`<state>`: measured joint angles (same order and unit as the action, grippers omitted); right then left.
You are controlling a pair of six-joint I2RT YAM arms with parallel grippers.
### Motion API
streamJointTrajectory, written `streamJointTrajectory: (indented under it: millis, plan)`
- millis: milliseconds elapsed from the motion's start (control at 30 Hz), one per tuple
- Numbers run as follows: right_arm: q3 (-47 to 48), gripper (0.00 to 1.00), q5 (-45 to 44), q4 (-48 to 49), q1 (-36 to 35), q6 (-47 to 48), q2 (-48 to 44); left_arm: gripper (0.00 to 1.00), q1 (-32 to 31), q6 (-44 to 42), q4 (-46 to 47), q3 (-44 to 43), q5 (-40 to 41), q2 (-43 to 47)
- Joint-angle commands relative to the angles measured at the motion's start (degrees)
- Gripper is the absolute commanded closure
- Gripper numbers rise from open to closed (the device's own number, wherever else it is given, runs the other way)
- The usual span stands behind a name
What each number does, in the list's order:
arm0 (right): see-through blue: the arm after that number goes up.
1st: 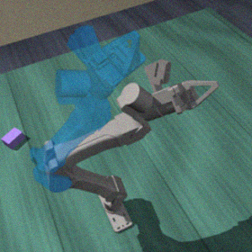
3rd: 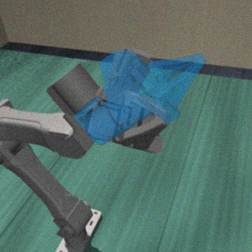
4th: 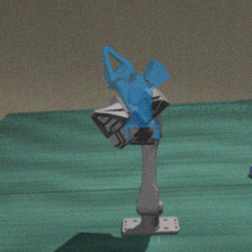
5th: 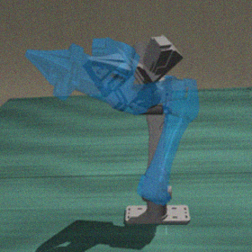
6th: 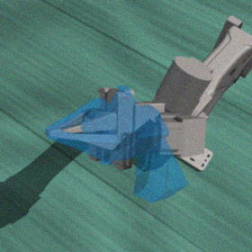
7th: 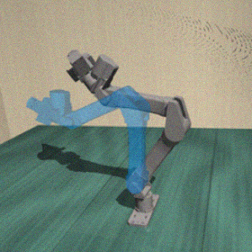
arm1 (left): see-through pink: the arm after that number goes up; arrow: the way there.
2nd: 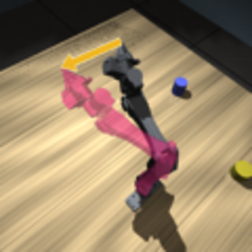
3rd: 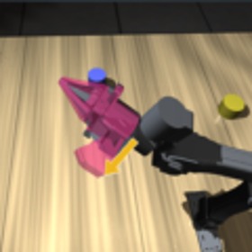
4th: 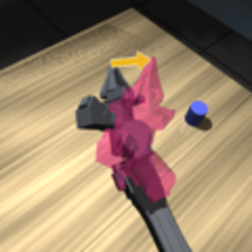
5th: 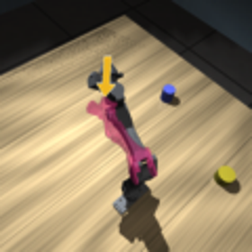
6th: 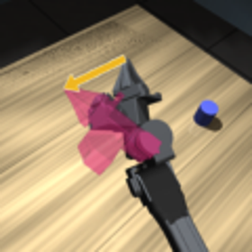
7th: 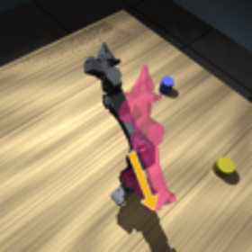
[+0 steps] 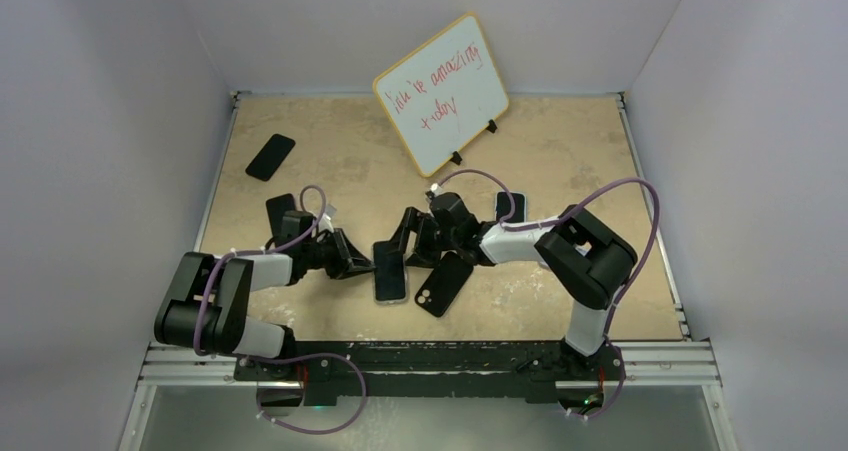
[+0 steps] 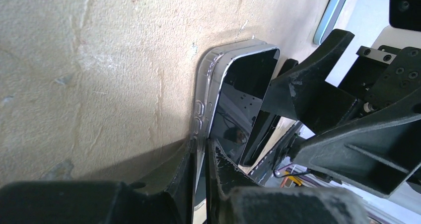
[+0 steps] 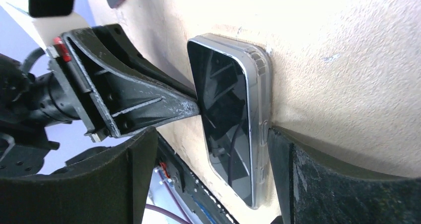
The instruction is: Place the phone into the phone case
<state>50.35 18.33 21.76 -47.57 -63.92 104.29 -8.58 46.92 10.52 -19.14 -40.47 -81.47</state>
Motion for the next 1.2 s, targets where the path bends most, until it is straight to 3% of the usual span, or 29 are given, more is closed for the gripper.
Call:
streamJointTrajectory:
  millis: [0, 233, 400, 800, 1000, 1167]
  plan:
    - [-0.5, 0.19, 5.1, 18.9, -0.8, -3.8, -1.0, 0.85, -1.5, 4.2, 3.9, 0.9, -3.3, 0.5]
    - [-1.1, 0.19, 9.0, 24.0, -0.6, -3.2, -0.1, 0.7, -1.5, 1.4, 1.1, -0.2, -2.2, 0.2]
    - [-2.3, 0.2, 11.3, 25.2, -0.6, -2.5, 0.3, 0.68, -1.5, 0.9, 1.2, 0.2, -1.8, 0.2]
    - [-0.7, 0.25, 13.8, 9.8, -0.6, 8.3, 1.6, 0.69, -1.5, -0.5, -0.3, -0.6, -0.1, -0.1]
    - [0.5, 0.44, 13.5, 6.0, -0.6, 11.3, 2.0, 0.69, -1.5, -1.2, -0.9, -0.7, 0.6, -0.5]
    - [-0.4, 0.78, 11.2, 4.6, -0.6, 11.9, 0.6, 0.69, -1.5, -1.5, -1.8, -0.8, 1.2, 0.1]
